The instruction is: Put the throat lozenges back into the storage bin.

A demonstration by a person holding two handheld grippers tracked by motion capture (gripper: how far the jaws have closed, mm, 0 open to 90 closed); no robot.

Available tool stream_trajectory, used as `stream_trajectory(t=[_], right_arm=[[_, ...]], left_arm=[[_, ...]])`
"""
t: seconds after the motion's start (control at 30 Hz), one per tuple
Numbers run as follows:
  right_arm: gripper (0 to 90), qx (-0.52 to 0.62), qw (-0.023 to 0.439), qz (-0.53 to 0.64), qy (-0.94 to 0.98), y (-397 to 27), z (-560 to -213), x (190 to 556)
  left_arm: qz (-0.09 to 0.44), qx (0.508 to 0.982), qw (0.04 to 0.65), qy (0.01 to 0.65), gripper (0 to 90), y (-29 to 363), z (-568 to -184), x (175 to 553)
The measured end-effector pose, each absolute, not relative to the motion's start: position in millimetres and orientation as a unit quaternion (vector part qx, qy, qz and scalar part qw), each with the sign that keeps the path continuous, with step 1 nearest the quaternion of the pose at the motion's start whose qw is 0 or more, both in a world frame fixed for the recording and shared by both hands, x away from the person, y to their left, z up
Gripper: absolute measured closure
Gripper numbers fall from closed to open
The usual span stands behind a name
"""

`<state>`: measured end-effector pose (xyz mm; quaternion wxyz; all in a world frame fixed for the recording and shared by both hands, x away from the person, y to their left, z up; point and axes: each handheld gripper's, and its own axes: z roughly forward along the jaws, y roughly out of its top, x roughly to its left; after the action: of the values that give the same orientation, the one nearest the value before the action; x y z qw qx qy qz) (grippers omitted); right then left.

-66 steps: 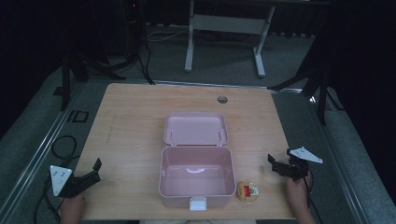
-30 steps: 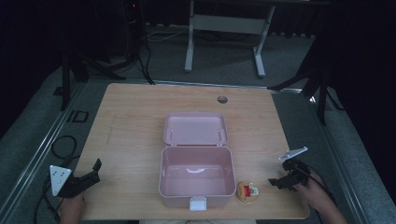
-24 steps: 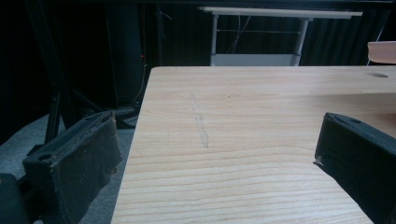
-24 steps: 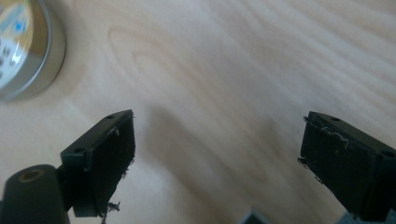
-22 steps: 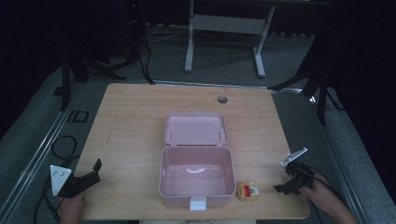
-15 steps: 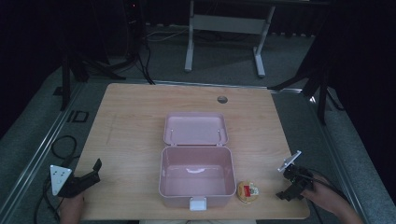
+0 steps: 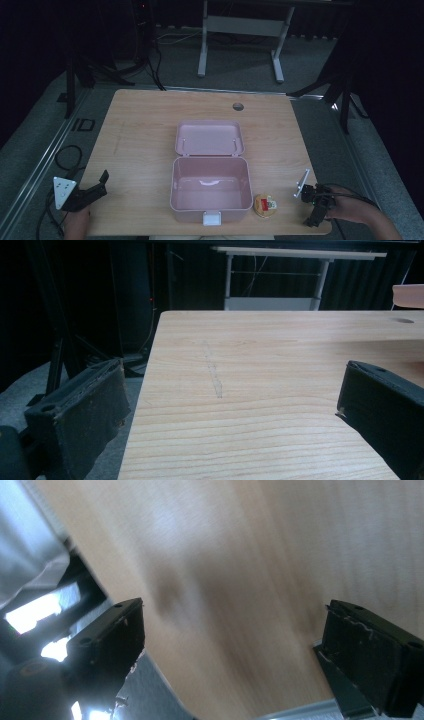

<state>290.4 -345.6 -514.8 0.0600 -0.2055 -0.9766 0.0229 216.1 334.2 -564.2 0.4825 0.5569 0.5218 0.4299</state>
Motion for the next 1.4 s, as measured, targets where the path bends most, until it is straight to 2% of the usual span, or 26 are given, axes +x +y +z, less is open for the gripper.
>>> stream_trajectory(t=[0.03,0.1,0.3,0.87,1.4], right_arm=[[10.0,-0.197,0.071,0.031,-0.977,-343,-514,291],[20.1,-0.187,0.069,0.051,-0.979,-341,-513,290],[18.4,-0.180,0.073,0.057,-0.979,-334,-510,293],[18.9,-0.069,0.053,0.052,-0.995,-296,-508,295],[18.9,-0.031,0.033,0.028,-0.999,-261,-506,304]], left_arm=[[0.429,0.557,0.484,0.522,0.3,334,-564,216],[0.426,0.556,0.486,0.522,0.3,335,-564,216],[0.424,0.558,0.488,0.521,0.3,334,-564,216],[0.422,0.558,0.491,0.519,0.3,335,-564,216],[0.421,0.559,0.493,0.518,0.3,335,-564,215]])
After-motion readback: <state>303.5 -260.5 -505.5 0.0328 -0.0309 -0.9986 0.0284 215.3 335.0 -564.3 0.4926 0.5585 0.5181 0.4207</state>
